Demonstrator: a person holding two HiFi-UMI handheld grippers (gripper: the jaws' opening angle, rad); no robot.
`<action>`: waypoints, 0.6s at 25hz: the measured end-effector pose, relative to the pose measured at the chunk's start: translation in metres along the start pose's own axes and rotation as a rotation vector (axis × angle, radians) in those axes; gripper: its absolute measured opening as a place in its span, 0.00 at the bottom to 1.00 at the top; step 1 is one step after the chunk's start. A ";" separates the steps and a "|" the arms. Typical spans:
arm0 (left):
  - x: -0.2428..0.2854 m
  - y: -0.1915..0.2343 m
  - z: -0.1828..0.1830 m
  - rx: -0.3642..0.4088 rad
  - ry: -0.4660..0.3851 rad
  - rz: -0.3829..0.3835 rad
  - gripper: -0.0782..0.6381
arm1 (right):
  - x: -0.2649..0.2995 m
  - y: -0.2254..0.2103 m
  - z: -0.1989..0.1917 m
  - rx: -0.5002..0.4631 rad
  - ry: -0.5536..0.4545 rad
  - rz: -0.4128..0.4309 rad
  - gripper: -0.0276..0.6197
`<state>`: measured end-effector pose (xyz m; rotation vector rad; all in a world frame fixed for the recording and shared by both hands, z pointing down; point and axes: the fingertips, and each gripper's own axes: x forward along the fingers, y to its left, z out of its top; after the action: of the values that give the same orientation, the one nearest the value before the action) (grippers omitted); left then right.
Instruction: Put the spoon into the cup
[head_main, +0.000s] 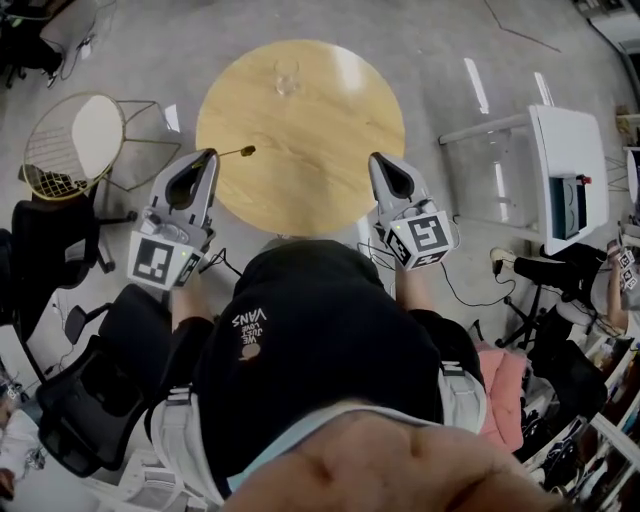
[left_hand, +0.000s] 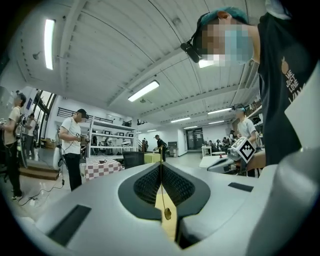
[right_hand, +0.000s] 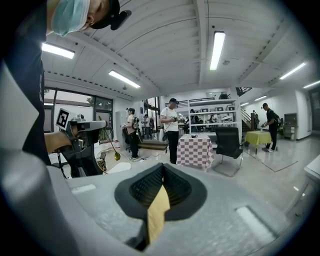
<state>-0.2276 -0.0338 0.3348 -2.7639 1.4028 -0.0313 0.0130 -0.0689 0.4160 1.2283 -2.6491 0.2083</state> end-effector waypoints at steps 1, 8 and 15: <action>0.001 0.005 0.000 0.006 -0.006 -0.015 0.12 | 0.002 0.002 0.000 0.004 0.000 -0.011 0.04; 0.014 0.028 -0.007 0.007 0.012 -0.076 0.12 | 0.011 0.009 -0.002 0.023 0.003 -0.076 0.04; 0.032 0.037 -0.017 0.035 0.016 -0.108 0.12 | 0.011 0.006 -0.006 0.032 0.000 -0.095 0.04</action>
<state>-0.2393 -0.0817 0.3505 -2.8141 1.2423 -0.0809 0.0023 -0.0711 0.4244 1.3596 -2.5894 0.2359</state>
